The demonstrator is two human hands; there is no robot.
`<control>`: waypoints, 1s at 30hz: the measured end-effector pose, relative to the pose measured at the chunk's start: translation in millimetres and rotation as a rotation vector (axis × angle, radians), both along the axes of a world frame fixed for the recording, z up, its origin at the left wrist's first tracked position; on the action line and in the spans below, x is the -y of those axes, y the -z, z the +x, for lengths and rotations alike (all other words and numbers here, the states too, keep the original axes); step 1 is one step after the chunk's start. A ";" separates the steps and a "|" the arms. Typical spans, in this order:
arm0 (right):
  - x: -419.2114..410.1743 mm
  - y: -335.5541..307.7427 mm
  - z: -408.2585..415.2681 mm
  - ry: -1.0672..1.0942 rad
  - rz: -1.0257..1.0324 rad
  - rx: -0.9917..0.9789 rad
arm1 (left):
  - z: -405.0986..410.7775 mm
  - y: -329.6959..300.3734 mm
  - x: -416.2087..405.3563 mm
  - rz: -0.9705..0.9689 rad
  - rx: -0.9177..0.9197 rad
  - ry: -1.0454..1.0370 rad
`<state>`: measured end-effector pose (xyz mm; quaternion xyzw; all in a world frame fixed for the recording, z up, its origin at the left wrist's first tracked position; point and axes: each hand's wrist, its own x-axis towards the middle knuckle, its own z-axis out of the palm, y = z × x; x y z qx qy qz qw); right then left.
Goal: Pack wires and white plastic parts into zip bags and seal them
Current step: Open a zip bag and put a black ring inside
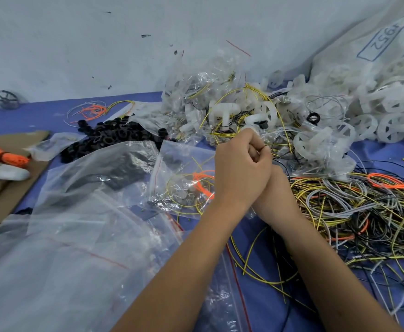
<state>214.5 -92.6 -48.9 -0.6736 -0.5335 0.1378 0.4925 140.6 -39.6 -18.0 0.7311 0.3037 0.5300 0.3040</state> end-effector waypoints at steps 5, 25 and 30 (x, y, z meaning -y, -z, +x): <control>-1.7 4.1 1.5 -0.035 -0.058 -0.043 | 0.0 1.9 -1.5 -0.005 0.000 -0.008; -5.5 7.6 -1.5 -0.128 0.089 -0.757 | -2.6 18.6 -7.2 -0.269 0.082 -0.066; -3.2 5.9 -2.1 -0.044 0.070 -0.669 | -3.2 24.7 -7.8 -0.317 0.102 -0.059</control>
